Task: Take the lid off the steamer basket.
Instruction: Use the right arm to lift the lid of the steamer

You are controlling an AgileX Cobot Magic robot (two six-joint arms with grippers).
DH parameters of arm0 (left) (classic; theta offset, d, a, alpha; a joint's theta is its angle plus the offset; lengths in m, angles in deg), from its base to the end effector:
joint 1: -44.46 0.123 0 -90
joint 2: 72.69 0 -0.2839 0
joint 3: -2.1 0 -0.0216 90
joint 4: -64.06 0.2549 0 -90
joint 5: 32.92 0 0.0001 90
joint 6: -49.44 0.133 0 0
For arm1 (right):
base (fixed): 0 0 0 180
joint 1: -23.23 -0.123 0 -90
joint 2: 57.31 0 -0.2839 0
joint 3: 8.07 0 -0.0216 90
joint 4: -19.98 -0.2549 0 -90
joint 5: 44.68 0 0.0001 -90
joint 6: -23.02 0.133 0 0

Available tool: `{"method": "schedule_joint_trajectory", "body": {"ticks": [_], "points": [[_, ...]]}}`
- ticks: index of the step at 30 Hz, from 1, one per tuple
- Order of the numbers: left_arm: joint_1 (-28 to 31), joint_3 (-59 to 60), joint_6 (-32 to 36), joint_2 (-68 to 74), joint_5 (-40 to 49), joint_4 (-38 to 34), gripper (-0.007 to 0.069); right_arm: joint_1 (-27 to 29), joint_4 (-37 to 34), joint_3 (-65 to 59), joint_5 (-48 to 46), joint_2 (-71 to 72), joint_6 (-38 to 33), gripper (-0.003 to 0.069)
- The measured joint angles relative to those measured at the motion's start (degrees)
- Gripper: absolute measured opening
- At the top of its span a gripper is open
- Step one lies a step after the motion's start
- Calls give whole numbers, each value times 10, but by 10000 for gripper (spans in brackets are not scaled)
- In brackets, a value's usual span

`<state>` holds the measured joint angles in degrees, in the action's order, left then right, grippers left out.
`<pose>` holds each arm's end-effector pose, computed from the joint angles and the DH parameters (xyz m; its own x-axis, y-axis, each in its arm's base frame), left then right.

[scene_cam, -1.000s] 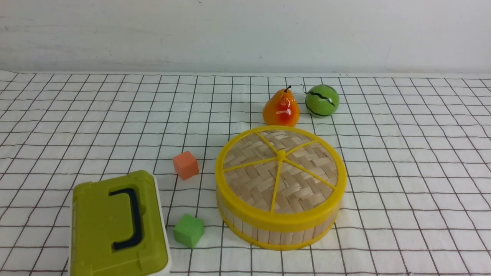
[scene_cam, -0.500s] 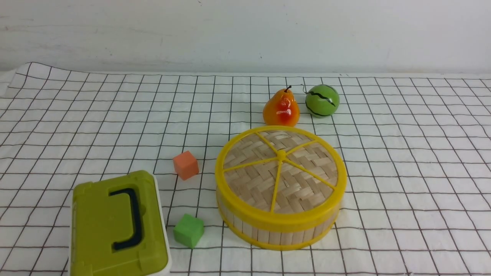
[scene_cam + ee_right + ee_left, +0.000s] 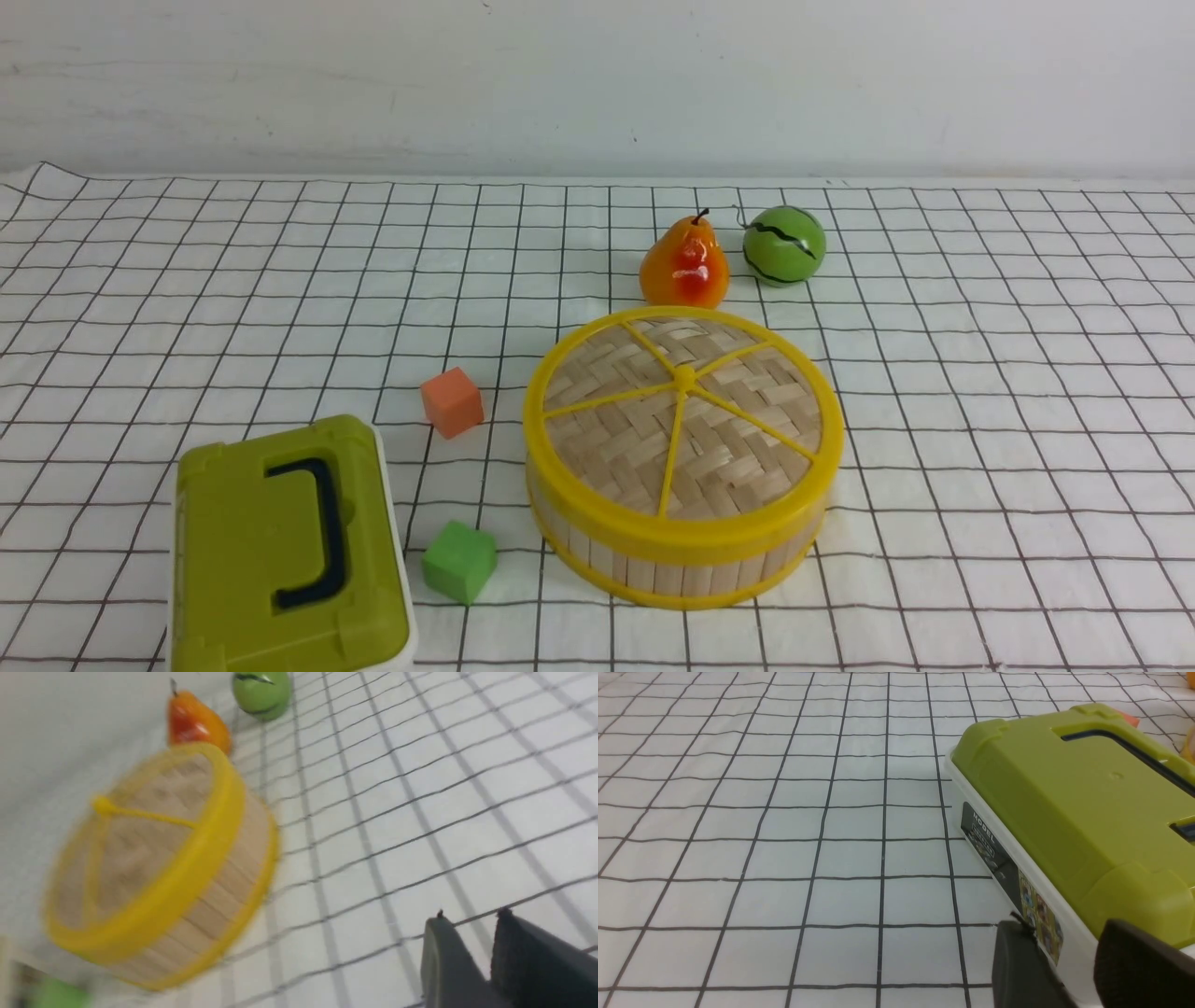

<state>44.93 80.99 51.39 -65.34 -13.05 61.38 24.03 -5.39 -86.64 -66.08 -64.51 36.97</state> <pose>0.0991 -0.0013 0.1606 -0.2772 -0.0122 -0.9607 0.0043 0.9999 -0.0140 0.0979 0.0195 0.1642 -0.2921 0.6091 -0.7373 0.0530 0.7801 0.6234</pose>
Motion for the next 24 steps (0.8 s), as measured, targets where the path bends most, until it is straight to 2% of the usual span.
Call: {"method": "schedule_joint_trajectory", "body": {"ticks": [2, 5, 12, 17, 19, 22, 24], "points": [[0, 0, 0, 0, 0, 0, 239, 0, -100, -1, 9, 0, 57, 167], [0, 0, 0, 0, 0, 0, 239, 0, -170, -1, 24, 0, 87, 169], [0, 0, 0, 0, 0, 0, 239, 0, -164, -1, 52, 0, 37, 177], [0, 0, 0, 0, 0, 0, 239, 0, -161, 14, 35, 0, -35, 177], [0, 0, 0, 0, 0, 0, 239, 0, -156, 56, 5, -8, -81, 158], [0, 0, 0, 0, 0, 0, 239, 0, -110, 182, -75, -102, -166, 27], [0, 0, 0, 0, 0, 0, 239, 0, -90, 231, -106, -138, -195, -6]]}}
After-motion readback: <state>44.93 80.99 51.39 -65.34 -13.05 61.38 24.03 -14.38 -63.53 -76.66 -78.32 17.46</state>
